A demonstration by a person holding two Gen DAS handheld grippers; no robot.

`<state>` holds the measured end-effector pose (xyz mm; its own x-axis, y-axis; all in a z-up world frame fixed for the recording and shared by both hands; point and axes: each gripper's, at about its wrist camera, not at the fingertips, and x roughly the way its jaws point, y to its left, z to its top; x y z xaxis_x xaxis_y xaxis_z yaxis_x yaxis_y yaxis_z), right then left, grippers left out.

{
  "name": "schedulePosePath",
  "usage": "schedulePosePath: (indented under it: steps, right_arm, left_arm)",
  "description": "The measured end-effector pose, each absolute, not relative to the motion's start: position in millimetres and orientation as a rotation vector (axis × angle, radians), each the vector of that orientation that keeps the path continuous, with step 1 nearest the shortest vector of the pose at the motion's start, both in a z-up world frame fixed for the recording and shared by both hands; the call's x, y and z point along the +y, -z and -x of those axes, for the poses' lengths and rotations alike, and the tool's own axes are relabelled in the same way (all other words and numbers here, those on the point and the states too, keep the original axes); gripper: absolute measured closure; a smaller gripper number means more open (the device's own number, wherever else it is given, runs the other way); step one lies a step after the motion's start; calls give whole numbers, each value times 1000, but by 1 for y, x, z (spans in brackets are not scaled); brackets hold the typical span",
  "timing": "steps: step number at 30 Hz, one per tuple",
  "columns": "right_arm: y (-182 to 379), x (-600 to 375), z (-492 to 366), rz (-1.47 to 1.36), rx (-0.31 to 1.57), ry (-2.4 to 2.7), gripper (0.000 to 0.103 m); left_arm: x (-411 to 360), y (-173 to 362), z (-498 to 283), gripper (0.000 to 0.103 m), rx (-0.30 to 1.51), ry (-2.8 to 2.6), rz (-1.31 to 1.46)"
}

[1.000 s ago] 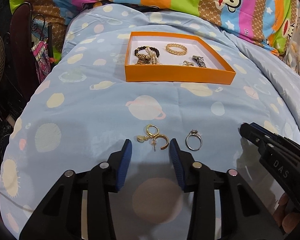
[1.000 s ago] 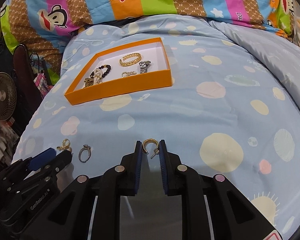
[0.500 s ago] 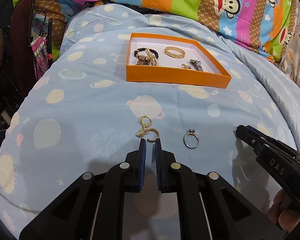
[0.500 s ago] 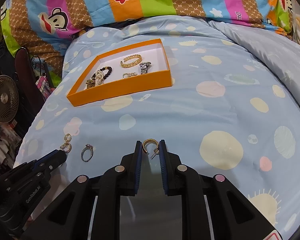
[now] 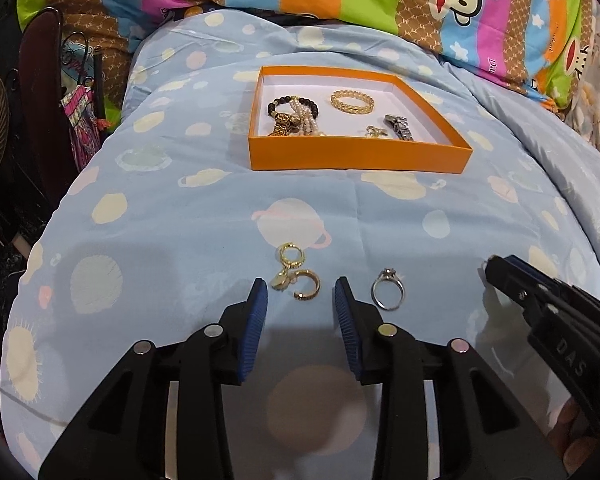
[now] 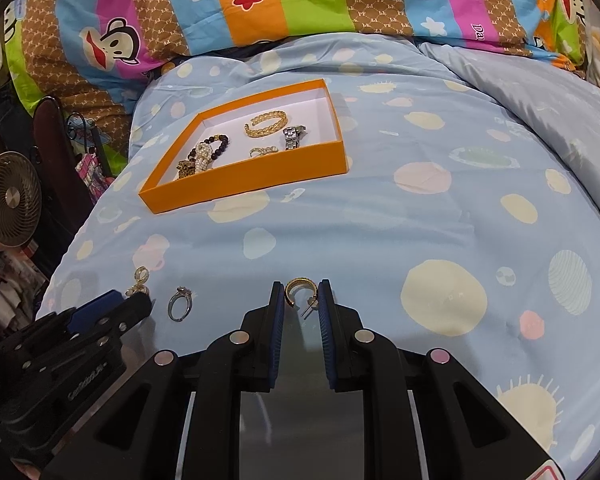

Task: Organize jewelry
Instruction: 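Grasp the pair of gold earrings with the left gripper while the right gripper holds the hoop, then lower both held earrings into the orange box and open both grippers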

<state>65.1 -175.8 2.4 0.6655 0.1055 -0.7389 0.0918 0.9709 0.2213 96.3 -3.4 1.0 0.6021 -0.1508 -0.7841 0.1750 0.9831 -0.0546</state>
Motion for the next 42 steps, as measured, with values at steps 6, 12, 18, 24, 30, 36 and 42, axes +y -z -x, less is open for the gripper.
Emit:
schedulePosePath:
  steps: [6, 12, 18, 24, 30, 36, 42]
  right_arm:
    - [-3, -176, -65, -253, 841, -12, 87]
    - [-7, -174, -60, -254, 831, -24, 87]
    - [-16, -170, -56, -254, 810, -44, 87]
    - [-31, -169, -64, -238, 775, -50, 87]
    - [-47, -173, -84, -223, 735, -44, 87]
    - [-60, -177, -114, -213, 702, -48, 87]
    - [-65, -177, -152, -187, 679, -34, 87]
  left_arm:
    - [-6, 0, -94, 84, 902, 197, -49]
    - [-2, -8, -85, 84, 884, 202, -29]
    - [3, -31, -77, 84, 842, 221, 1]
    - [0, -61, -85, 84, 775, 236, -3]
    - [-5, -77, -108, 84, 734, 228, -7]
    - [-15, -86, -142, 84, 708, 220, -18]
    - [-29, -91, -182, 84, 693, 216, -16]
